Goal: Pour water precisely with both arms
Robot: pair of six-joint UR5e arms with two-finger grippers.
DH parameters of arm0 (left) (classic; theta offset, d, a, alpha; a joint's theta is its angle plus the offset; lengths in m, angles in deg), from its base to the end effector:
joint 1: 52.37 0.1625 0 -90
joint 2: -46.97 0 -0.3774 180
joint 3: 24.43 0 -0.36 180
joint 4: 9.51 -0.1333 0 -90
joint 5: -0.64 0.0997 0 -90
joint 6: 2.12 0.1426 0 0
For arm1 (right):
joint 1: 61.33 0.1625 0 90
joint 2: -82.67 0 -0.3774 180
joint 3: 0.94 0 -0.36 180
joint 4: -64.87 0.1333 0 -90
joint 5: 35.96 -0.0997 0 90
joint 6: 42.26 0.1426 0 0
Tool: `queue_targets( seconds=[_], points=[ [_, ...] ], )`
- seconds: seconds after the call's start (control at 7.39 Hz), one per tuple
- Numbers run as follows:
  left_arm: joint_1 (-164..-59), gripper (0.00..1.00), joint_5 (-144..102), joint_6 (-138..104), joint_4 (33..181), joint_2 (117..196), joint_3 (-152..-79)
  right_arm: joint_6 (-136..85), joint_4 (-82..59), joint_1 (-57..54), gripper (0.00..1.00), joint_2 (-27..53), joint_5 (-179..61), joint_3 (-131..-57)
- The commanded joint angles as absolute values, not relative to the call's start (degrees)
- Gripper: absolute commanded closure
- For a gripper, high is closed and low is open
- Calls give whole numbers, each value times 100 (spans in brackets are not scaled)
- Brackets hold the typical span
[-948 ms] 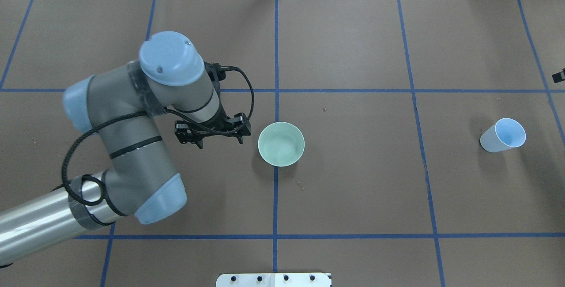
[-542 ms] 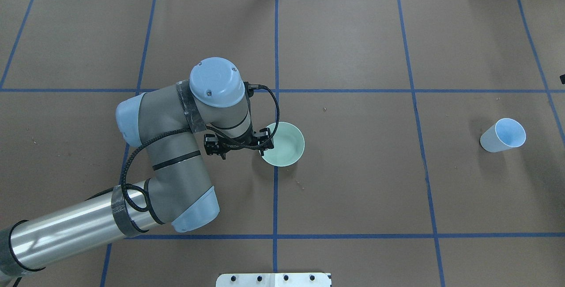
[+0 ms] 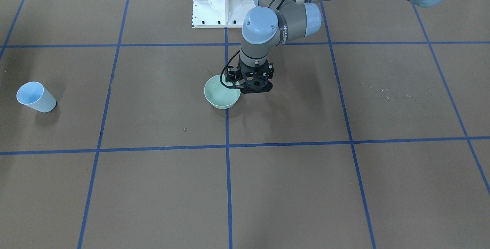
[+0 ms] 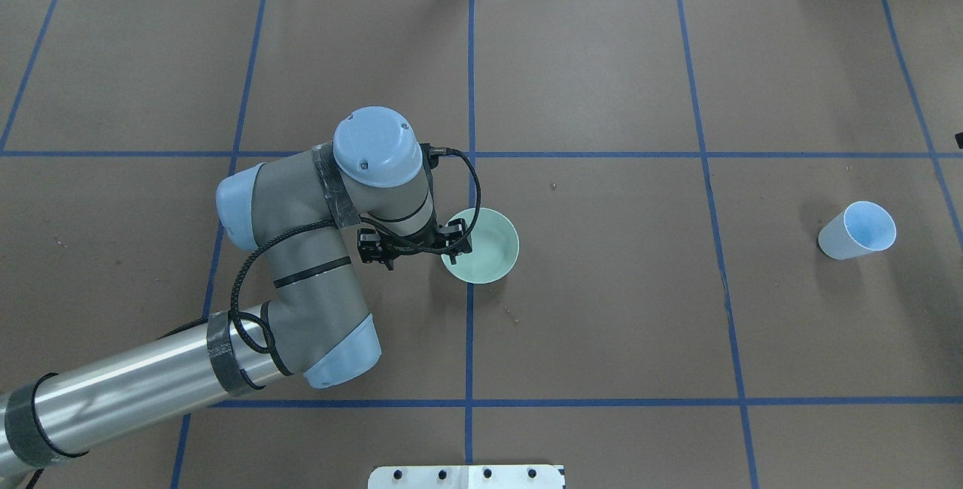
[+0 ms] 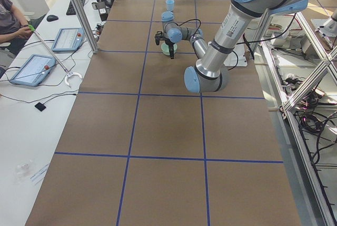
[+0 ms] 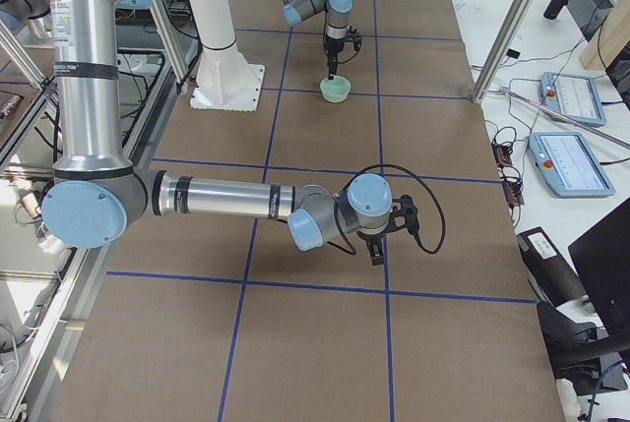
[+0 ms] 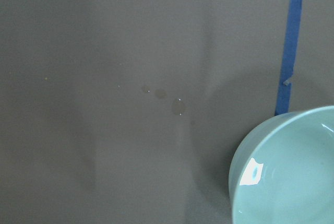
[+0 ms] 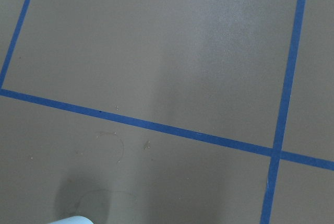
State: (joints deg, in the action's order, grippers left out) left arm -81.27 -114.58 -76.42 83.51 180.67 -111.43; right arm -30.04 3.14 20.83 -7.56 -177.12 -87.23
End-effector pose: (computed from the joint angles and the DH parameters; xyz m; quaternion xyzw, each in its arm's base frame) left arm 0.5733 -0.3993 0.2249 -0.0496 0.4131 -0.0234 0.9091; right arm -0.0442 -0.4838 0.6050 0.1137 -0.4487 -0.0572 0.8846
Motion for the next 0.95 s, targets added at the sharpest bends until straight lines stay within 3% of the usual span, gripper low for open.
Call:
queue_targets(
  seconds=[0.0, 0.41, 0.54, 0.68, 0.81],
  points=[
    [-8119, 23, -11458, -7657, 8365, 18162, -11073, -3004, 344, 2076, 1, -838, -17702, -8725],
    [-8119, 25, -11458, -7657, 8374, 18346, -10854, -3013, 344, 2067, 1, -873, -17659, -8725],
    [-8119, 31, -11458, -7657, 8444, 18355, -10793, -3013, 344, 2067, 2, -873, -17650, -8725],
    [-8119, 43, -11458, -7665, 8444, 18373, -10775, -3013, 344, 2067, 2, -882, -17650, -8725],
    [-8119, 61, -11458, -7666, 8444, 18373, -10775, -3013, 352, 2067, 1, -908, -17650, -8725]
  ],
)
